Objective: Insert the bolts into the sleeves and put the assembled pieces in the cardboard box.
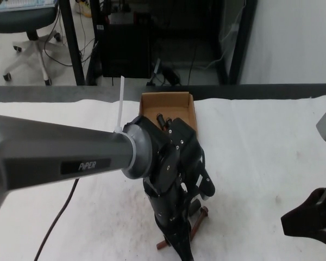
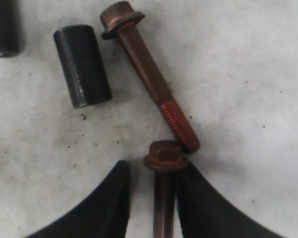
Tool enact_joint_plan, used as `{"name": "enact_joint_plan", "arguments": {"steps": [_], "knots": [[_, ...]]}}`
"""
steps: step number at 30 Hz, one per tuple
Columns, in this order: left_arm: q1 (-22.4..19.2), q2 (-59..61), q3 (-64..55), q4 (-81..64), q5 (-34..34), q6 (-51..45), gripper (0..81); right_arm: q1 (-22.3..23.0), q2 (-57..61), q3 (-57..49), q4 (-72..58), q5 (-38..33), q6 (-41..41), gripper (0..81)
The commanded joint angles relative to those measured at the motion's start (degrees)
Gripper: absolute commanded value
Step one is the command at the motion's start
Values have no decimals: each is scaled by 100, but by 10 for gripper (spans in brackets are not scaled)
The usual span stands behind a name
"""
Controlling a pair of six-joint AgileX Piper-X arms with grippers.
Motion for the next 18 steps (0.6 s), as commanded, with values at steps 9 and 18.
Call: {"name": "enact_joint_plan", "arguments": {"steps": [9,18], "knots": [[17,245,-18,96,-125,65,0,-12,-39,-4,22,-49,1,8],[38,-640,-292,-98,-1395,-362,2,-12,-39,-4,-220,-49,-299,8]]}}
